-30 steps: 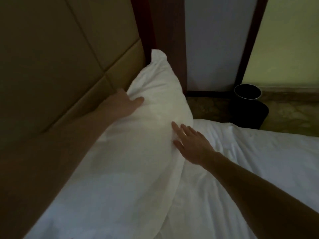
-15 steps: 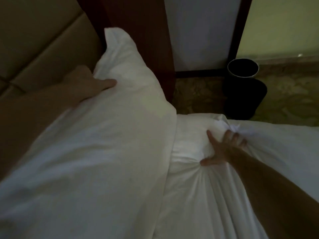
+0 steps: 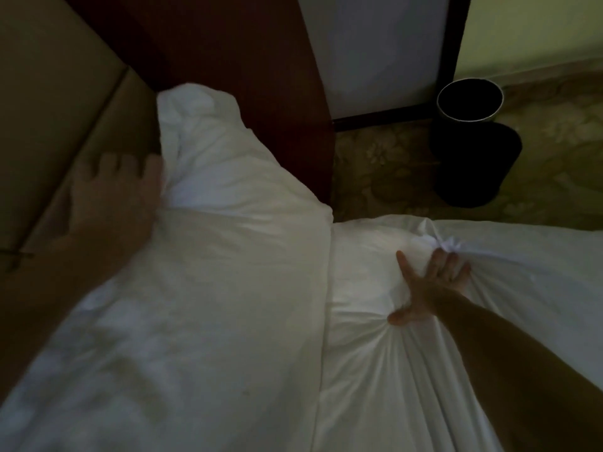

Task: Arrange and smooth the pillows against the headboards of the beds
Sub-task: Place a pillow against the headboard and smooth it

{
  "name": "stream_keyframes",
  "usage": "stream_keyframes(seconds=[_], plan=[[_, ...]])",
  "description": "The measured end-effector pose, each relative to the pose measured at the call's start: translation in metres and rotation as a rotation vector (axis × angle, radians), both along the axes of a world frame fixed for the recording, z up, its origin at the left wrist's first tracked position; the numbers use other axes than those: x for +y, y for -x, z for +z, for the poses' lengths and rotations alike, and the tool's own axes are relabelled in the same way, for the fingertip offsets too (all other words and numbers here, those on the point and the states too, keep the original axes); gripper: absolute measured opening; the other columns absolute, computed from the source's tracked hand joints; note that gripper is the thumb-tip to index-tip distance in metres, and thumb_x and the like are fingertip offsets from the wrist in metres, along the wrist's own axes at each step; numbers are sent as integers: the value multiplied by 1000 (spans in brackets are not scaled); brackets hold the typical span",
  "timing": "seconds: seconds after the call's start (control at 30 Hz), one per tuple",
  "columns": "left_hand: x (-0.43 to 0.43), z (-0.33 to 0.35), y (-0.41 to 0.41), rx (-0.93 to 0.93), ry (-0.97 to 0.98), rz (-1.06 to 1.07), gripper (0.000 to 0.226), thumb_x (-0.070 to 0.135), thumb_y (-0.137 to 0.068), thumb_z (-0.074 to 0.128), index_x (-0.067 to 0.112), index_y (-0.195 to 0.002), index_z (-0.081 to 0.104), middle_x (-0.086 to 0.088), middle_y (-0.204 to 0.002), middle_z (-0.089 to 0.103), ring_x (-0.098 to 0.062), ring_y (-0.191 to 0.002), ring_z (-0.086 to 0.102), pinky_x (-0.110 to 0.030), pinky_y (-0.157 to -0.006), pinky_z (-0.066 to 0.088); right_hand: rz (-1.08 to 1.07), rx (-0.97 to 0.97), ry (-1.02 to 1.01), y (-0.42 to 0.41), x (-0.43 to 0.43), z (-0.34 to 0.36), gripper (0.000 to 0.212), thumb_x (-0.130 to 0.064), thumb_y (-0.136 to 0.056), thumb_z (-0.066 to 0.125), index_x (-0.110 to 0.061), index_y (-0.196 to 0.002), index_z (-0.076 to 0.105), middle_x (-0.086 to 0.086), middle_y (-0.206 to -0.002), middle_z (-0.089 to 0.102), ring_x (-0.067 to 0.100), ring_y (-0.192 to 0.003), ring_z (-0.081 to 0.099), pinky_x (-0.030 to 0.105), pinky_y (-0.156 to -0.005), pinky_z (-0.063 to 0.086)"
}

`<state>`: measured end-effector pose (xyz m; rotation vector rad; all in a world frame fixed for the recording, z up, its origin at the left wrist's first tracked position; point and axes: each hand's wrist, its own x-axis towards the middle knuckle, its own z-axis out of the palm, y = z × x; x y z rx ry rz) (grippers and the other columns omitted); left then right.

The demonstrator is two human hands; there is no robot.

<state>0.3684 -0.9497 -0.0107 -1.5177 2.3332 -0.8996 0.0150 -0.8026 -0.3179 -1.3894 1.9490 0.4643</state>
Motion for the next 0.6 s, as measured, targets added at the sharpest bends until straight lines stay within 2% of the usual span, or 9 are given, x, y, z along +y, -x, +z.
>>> stream_keyframes(seconds=[0.1,0.17,0.2,0.27,0.3,0.33,0.4,0.5,0.6], plan=[[-8,-11,34,8,-35,-196,66,19,-89,66,7,-148,40,-34,-140,44,-50,-127,40,-62,-109,26,8,17,3,0,2,-1,147,-95,-47,61,-43,-139,-42,34,-146,-42,57,-138,-32,71,-109,-14],[-7,-32,77,-87,-97,-404,58,24,-92,56,13,-148,45,-27,-150,42,-45,-139,36,-60,-118,15,0,4,3,1,0,-4,148,-94,-47,61,-43,-139,-42,35,-146,-42,58,-137,-32,72,-108,-14],[-1,-44,97,-118,-171,-441,54,31,-92,49,18,-145,50,-23,-151,43,-43,-141,36,-63,-120,12,-7,-4,10,0,-1,-4,148,-94,-47,62,-43,-139,-43,35,-145,-43,58,-137,-31,73,-108,-13],[16,-73,116,-250,-378,-358,55,50,-96,31,29,-144,50,-17,-157,38,-40,-147,29,-72,-117,4,-14,-19,13,0,-1,-7,150,-94,-45,63,-43,-138,-43,35,-144,-45,59,-136,-33,73,-107,-14],[23,-88,112,-345,-449,-275,62,60,-97,21,35,-149,40,-13,-163,28,-37,-152,18,-73,-116,-5,-13,-26,13,0,-1,-9,151,-94,-44,64,-44,-137,-44,34,-143,-46,59,-135,-34,73,-107,-15],[24,-97,100,-403,-473,-187,70,69,-93,10,39,-154,27,-9,-167,16,-33,-155,7,-70,-115,-11,-8,-26,17,0,-1,-10,151,-94,-44,64,-44,-137,-44,34,-142,-47,59,-135,-35,74,-107,-15],[12,-99,69,-355,-439,-84,86,77,-84,-5,38,-159,10,-6,-169,3,-22,-156,-4,-58,-120,-13,-5,-25,12,3,-1,-9,150,-94,-45,63,-44,-136,-44,33,-141,-48,59,-134,-36,74,-107,-15],[-4,-90,39,-273,-360,-21,87,75,-86,-7,31,-161,6,-5,-169,-1,-17,-156,-7,-44,-124,-12,-2,-25,5,4,-1,-8,150,-93,-45,64,-44,-135,-45,33,-140,-50,57,-132,-39,73,-106,-17],[-1,-94,63,-401,-300,30,78,63,-95,6,20,-159,19,-15,-167,14,-27,-155,6,-55,-122,-11,12,-55,6,6,-1,-12,151,-92,-44,66,-45,-133,-46,31,-135,-55,53,-115,-56,70,-98,-28]])
